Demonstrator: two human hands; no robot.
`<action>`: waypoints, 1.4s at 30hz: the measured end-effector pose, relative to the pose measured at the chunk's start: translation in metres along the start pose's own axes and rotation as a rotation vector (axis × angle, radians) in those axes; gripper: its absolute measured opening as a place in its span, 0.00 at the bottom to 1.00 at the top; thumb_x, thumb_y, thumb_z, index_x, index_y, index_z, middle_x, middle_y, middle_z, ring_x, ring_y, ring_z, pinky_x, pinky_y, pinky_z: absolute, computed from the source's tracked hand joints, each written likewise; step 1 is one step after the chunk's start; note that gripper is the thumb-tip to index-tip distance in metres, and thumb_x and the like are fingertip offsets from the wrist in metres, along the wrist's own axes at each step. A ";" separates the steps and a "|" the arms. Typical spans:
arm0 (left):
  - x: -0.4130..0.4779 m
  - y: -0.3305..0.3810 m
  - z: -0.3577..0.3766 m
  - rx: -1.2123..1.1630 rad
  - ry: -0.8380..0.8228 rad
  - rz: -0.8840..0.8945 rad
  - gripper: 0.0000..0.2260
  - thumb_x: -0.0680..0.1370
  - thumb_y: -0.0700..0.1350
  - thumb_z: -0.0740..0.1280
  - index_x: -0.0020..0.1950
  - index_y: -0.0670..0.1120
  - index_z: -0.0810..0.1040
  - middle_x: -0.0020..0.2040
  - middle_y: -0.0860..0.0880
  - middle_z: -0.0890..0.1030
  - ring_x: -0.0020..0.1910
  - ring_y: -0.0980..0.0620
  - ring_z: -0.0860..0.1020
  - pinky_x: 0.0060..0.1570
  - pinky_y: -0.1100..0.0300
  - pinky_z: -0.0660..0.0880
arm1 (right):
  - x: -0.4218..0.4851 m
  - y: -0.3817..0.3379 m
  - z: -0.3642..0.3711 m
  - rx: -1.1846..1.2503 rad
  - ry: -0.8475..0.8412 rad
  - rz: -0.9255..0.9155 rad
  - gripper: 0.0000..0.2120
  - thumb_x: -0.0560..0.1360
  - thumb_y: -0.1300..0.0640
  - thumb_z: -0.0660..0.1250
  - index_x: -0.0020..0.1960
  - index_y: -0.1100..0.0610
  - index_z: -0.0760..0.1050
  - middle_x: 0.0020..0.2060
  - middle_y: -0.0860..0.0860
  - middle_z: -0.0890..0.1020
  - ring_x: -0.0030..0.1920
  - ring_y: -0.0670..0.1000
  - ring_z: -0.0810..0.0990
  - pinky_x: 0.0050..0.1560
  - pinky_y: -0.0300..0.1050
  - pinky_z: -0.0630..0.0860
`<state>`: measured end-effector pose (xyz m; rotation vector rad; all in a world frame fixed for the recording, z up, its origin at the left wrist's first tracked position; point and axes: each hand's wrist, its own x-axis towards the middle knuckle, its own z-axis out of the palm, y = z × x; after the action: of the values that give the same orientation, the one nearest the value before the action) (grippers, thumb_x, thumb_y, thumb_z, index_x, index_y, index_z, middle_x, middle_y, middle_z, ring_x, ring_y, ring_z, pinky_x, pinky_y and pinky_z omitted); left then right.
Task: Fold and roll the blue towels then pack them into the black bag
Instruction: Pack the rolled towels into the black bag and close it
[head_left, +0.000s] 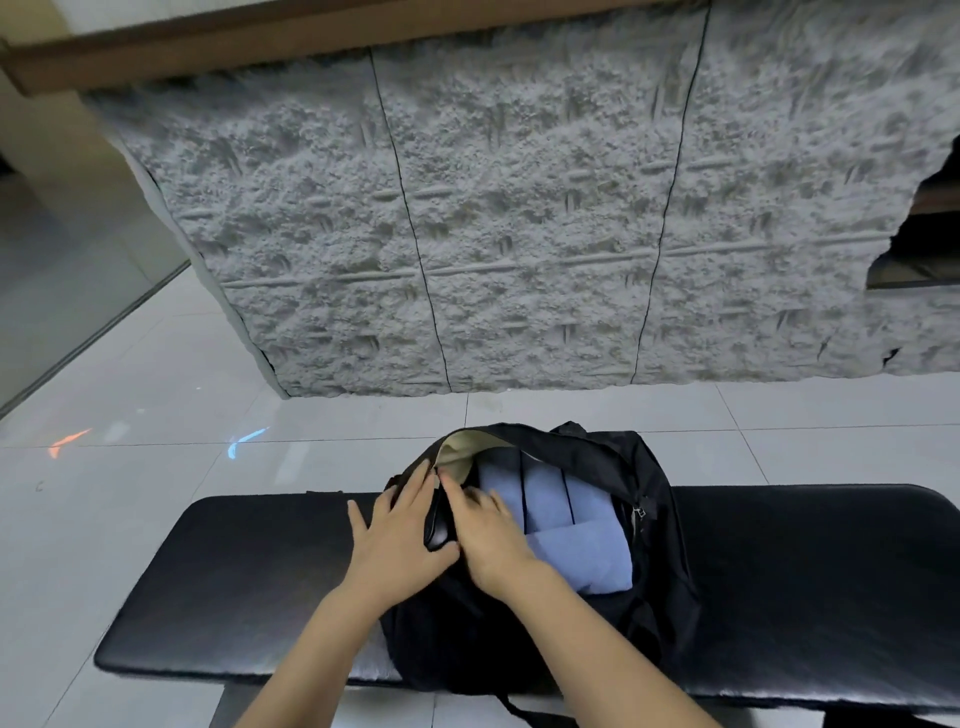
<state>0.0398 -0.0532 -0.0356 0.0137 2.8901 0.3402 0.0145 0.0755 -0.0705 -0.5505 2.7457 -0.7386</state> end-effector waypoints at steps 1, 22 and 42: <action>0.000 0.001 0.003 -0.010 0.025 -0.006 0.36 0.76 0.60 0.60 0.77 0.57 0.42 0.76 0.63 0.39 0.76 0.50 0.49 0.71 0.35 0.41 | -0.008 0.003 -0.009 -0.039 0.011 -0.042 0.41 0.74 0.64 0.63 0.77 0.49 0.42 0.71 0.57 0.65 0.73 0.55 0.59 0.74 0.46 0.50; 0.004 0.010 0.020 -0.084 0.144 -0.087 0.26 0.82 0.51 0.56 0.77 0.57 0.49 0.76 0.63 0.43 0.74 0.48 0.54 0.71 0.35 0.46 | -0.098 0.138 -0.026 -0.335 0.104 0.754 0.14 0.74 0.61 0.59 0.59 0.52 0.70 0.56 0.49 0.77 0.59 0.51 0.73 0.55 0.47 0.68; 0.012 -0.004 0.022 -0.359 0.174 -0.119 0.37 0.73 0.54 0.70 0.77 0.52 0.54 0.77 0.57 0.51 0.73 0.44 0.58 0.68 0.41 0.63 | -0.148 0.179 -0.106 -0.643 0.272 -0.068 0.15 0.60 0.45 0.79 0.41 0.44 0.76 0.32 0.38 0.77 0.39 0.46 0.77 0.41 0.43 0.71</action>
<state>0.0331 -0.0513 -0.0603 -0.2591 2.9330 0.8693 0.0610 0.3262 -0.0548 -0.7059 3.2206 0.0976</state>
